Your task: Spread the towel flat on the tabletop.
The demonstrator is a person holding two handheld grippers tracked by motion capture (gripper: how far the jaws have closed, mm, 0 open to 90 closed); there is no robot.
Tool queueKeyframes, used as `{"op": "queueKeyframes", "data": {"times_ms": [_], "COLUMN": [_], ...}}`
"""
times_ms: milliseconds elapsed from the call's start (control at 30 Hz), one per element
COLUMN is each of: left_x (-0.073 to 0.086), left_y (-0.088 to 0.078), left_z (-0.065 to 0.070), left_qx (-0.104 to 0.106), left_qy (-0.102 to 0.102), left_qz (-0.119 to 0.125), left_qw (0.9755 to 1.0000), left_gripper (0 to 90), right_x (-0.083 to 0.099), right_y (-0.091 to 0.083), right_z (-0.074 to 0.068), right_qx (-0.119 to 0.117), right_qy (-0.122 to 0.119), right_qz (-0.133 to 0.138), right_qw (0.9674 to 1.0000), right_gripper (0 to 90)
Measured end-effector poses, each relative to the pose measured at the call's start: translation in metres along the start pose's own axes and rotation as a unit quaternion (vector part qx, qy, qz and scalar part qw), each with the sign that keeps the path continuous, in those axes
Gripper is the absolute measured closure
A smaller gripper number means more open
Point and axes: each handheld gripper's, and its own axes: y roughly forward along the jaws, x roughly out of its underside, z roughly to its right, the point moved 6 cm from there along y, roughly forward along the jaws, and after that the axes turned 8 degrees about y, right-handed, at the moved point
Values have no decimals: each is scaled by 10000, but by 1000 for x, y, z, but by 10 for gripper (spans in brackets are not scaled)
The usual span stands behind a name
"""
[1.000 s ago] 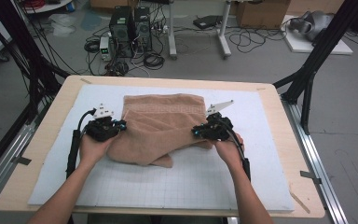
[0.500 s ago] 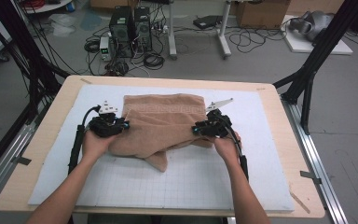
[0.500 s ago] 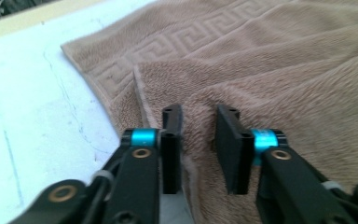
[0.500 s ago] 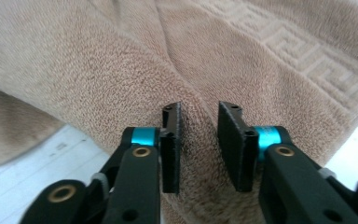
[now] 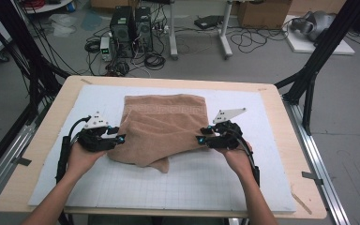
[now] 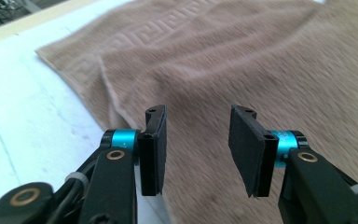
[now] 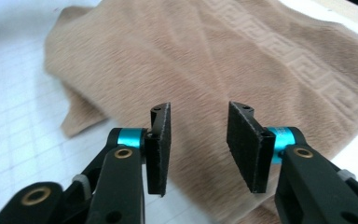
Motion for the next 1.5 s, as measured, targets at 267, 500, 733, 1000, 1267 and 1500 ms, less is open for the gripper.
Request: {"op": "queueKeyframes", "data": {"times_ms": [267, 500, 733, 1000, 1267, 1500], "left_x": [19, 26, 24, 17, 11, -4], "left_y": [-3, 19, 37, 39, 23, 3], "left_z": [26, 35, 38, 40, 44, 54], "left_qx": [299, 460, 577, 544, 521, 578], "left_qy": [175, 335, 345, 459, 477, 588], "left_qz": [-13, -339, -399, -407, -195, 44], "left_qw": [9994, 9978, 9969, 9966, 9973, 9966], "left_gripper": [516, 513, 686, 837, 848, 849], "right_x": [17, 18, 15, 7, 5, 6], "right_y": [4, 33, 62, 72, 56, 32], "right_z": [-23, -22, -10, -4, -6, -12], "right_qx": [-152, -35, 227, 202, -4, -89], "right_qy": [-316, -348, -196, -5, -20, -123], "right_qz": [-59, -266, -332, -305, -172, -159], "right_qw": [9994, 9990, 9990, 9993, 9998, 9998], "right_gripper": [557, 510, 620, 859, 882, 894]}}
